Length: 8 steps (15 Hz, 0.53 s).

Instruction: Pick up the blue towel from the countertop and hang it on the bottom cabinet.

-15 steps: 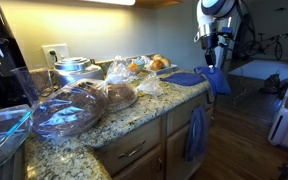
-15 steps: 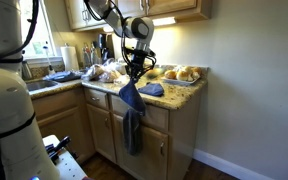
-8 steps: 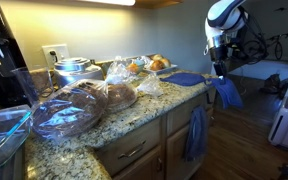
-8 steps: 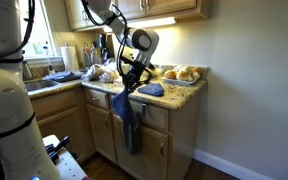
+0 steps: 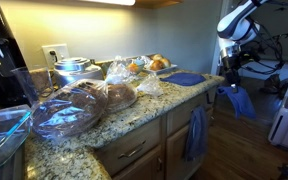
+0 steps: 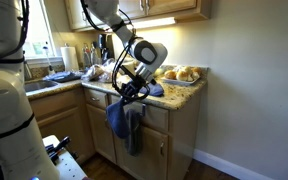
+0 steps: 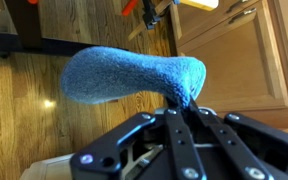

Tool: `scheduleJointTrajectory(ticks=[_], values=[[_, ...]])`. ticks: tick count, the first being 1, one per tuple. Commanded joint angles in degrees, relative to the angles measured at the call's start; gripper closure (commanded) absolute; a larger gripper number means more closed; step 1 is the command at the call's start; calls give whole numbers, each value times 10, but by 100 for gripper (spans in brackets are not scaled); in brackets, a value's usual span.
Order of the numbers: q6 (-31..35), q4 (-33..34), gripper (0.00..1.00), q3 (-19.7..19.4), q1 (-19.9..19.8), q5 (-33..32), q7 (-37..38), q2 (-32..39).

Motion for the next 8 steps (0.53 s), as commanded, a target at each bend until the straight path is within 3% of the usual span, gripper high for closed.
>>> scheduleJointTrajectory(ticks=[1,7,8], values=[[0,-4,90,-5,-1,3,0,0],[1,-8,90,-8,-5,7,0,0],[1,-8,93,-8,-5,8,0,0]])
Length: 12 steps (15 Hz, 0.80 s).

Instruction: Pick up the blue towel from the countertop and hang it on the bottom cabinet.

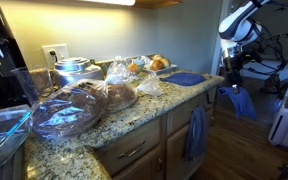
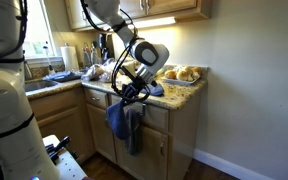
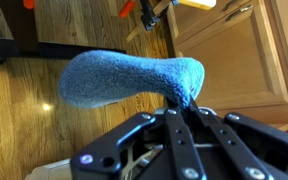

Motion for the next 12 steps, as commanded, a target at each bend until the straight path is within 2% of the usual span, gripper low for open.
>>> scheduleJointTrajectory(ticks=[1,7,12], values=[[-1,8,94,-3,-2,3,-2,14],[8,37,94,4,-22,23,-114,71],[39,54,94,6,-38,24,-168,104]])
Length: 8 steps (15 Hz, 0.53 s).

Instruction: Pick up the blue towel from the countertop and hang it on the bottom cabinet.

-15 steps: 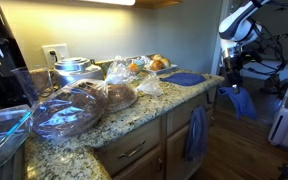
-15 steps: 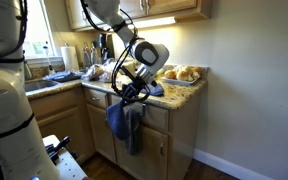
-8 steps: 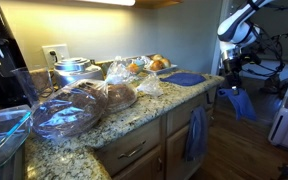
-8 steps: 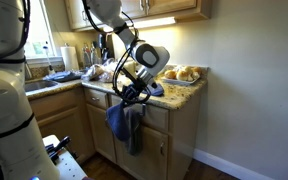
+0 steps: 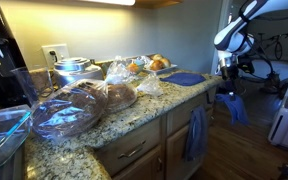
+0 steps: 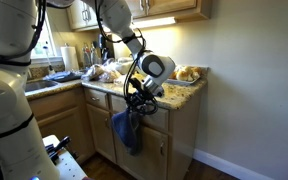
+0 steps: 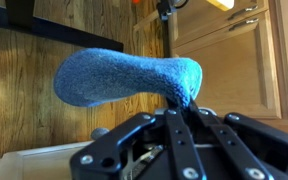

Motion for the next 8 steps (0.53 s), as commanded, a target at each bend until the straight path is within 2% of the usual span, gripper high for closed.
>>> scheduleJointTrajectory(ticks=[1,8], values=[[17,16,94,7,-23,19,-38,20],[22,63,94,19,-36,59,-57,71]])
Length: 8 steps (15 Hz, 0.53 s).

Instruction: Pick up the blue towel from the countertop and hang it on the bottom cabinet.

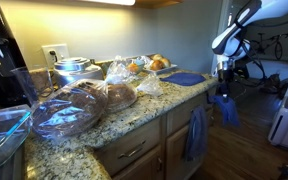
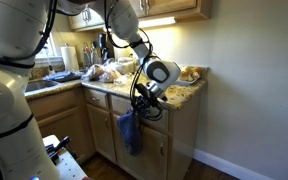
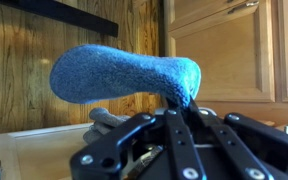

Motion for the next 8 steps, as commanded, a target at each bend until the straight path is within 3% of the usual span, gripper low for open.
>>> scheduleJointTrajectory(ticks=[1,8], values=[[-1,26,94,14,-16,21,-8,21],[6,44,94,12,-19,19,2,43]])
